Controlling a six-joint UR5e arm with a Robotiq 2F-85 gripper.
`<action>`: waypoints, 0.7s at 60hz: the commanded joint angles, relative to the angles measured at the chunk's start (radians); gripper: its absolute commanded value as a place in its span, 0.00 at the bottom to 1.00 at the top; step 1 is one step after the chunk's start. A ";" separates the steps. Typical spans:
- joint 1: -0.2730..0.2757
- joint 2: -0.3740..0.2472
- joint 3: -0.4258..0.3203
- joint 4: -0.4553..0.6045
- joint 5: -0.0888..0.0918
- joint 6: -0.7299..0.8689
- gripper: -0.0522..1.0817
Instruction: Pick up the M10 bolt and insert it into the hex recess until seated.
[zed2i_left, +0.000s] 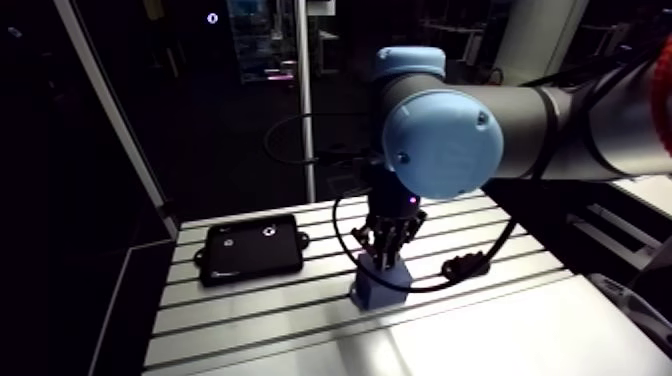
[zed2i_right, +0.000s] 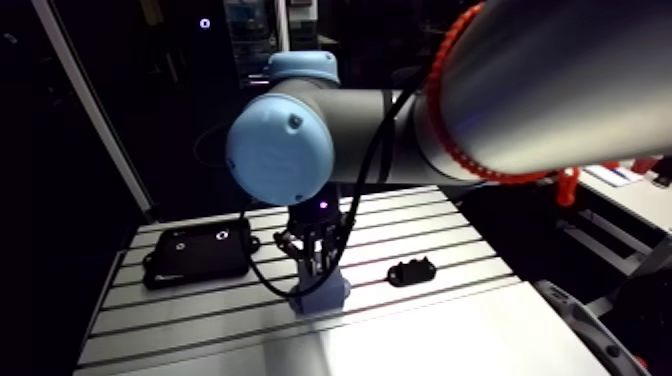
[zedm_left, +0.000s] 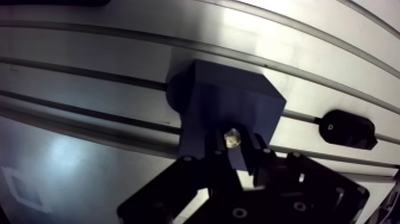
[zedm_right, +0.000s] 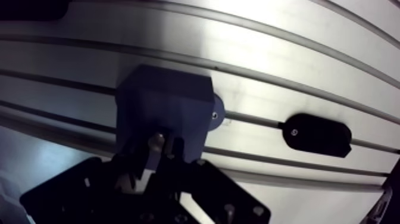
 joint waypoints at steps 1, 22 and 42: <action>0.000 0.000 -0.002 0.000 0.000 -0.002 0.68; 0.000 -0.001 -0.004 0.003 0.000 -0.040 0.68; 0.002 -0.005 -0.004 0.008 -0.001 -0.111 0.67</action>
